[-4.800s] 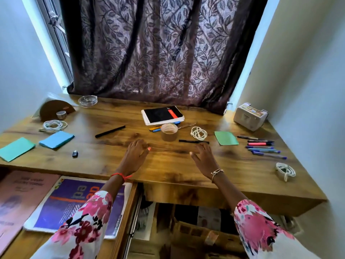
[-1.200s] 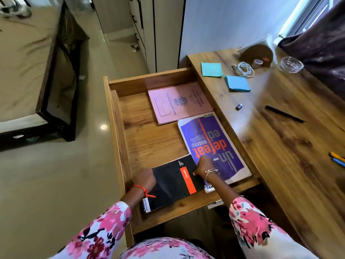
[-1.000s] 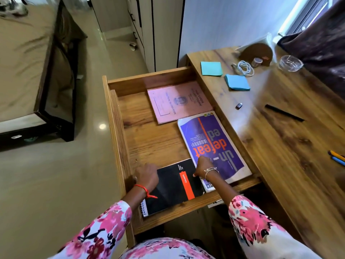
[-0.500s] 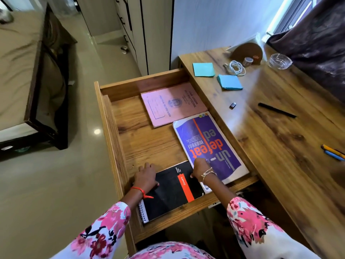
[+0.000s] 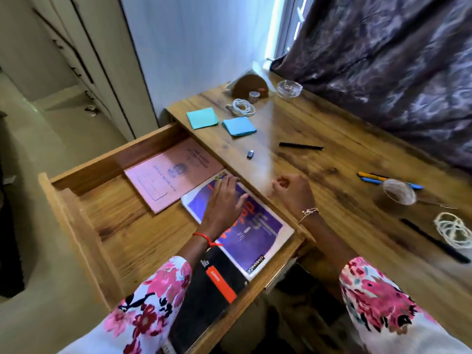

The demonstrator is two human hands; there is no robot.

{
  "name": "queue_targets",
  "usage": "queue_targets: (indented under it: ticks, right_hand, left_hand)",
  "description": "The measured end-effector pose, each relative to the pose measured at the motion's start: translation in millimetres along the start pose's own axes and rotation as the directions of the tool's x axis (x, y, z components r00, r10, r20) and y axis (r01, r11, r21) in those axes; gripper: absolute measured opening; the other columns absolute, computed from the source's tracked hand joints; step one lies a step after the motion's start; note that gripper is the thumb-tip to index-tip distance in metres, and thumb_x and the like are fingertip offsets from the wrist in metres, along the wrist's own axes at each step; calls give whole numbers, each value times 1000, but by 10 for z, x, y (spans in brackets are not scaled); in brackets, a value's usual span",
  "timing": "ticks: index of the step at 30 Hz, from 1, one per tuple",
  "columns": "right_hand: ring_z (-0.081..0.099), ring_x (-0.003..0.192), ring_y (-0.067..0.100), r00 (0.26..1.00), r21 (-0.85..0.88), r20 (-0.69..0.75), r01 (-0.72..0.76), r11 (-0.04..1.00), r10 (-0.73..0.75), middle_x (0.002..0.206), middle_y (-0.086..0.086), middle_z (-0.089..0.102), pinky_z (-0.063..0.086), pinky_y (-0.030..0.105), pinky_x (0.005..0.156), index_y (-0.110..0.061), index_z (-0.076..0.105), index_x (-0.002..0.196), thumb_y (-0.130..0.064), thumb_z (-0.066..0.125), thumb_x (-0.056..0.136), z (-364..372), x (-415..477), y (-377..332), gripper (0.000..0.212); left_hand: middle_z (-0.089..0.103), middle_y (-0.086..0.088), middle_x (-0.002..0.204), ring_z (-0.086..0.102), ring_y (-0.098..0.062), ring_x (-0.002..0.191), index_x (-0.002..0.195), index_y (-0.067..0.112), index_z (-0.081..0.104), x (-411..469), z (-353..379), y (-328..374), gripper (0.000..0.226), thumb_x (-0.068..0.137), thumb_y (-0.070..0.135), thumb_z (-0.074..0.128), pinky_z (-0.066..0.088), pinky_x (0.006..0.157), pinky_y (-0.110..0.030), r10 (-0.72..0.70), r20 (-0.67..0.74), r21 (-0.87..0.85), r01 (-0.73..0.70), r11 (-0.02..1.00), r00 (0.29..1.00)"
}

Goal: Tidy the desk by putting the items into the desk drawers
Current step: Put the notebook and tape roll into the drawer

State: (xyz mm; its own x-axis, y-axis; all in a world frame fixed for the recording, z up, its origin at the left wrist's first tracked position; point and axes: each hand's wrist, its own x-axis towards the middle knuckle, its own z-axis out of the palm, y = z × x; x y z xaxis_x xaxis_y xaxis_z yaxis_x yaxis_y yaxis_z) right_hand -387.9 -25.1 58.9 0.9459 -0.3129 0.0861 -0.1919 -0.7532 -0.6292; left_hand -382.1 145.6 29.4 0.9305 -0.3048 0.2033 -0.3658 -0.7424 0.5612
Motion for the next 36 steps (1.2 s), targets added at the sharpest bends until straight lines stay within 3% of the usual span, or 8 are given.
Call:
queue_targets:
  ticks: [6, 11, 15, 20, 24, 28, 31, 36]
  right_hand:
    - [56, 96, 36, 972, -78, -232, 7, 997, -25, 94, 20, 65, 43, 40, 88, 0, 66, 90, -14, 64, 79, -759, 347, 666, 18]
    - [47, 112, 32, 945, -158, -312, -158, 975, 103, 112, 13, 57, 38, 40, 97, -10, 62, 107, -28, 69, 75, -1263, 493, 1350, 37]
    - [34, 127, 31, 917, -209, -296, -335, 919, 267, 130, 11, 45, 28, 45, 109, -13, 50, 124, -41, 73, 69, -1491, 515, 1778, 66]
    - [29, 132, 34, 890, -186, -189, -448, 874, 415, 138, 16, 40, 27, 47, 110, -12, 31, 136, -47, 74, 67, -1535, 466, 2106, 89]
    - [35, 132, 33, 889, -88, -133, -451, 888, 438, 139, 16, 42, 30, 48, 109, -13, 25, 139, -48, 73, 68, -1497, 468, 2194, 93]
    - [24, 136, 36, 878, -119, -142, -474, 873, 458, 142, 21, 31, 24, 46, 111, -11, 23, 141, -42, 74, 69, -1427, 494, 2135, 94]
    - [29, 132, 38, 872, -94, -138, -484, 870, 470, 138, 21, 35, 30, 48, 109, -8, 29, 136, -39, 76, 67, -1407, 522, 2047, 89]
    - [37, 126, 37, 928, -69, -62, -372, 926, 368, 134, 19, 40, 35, 47, 105, -6, 33, 130, -38, 79, 65, -1303, 629, 1602, 86]
  left_hand:
    - [34, -17, 145, 28, -27, 137, 140, 1, 30, 669, 579, 762, 64, 91, 35, 51, 17, 116, -35, 261, 121, 52, -269, 962, 958]
    - [22, -9, 153, 12, -26, 144, 144, 11, 25, 961, 1200, 1244, 70, 89, 44, 52, 15, 116, -42, 276, 212, -4, -281, 960, 938]
    - [15, -6, 156, 4, -24, 145, 146, 14, 20, 960, 1623, 1340, 73, 89, 50, 47, 3, 116, -43, 286, 295, 37, -310, 950, 912]
    - [1, -6, 159, -8, -21, 146, 149, 18, 12, 821, 1902, 1241, 78, 89, 60, 36, -13, 113, -45, 247, 373, 176, -330, 927, 894]
    - [-5, -6, 159, -11, -18, 145, 149, 18, 9, 805, 1909, 1225, 78, 89, 63, 30, -13, 114, -48, 253, 385, 248, -363, 898, 888]
    - [-8, -6, 158, -13, -17, 145, 150, 18, 5, 808, 1873, 1247, 78, 90, 62, 30, -13, 114, -47, 247, 402, 248, -365, 897, 882]
    - [-9, -6, 158, -15, -16, 144, 149, 18, 2, 772, 1808, 1236, 77, 91, 59, 32, -13, 115, -45, 251, 404, 200, -352, 914, 880]
    - [-11, 0, 156, -20, -13, 141, 149, 16, 3, 560, 1516, 957, 77, 92, 55, 37, -15, 114, -39, 206, 285, 99, -242, 965, 936]
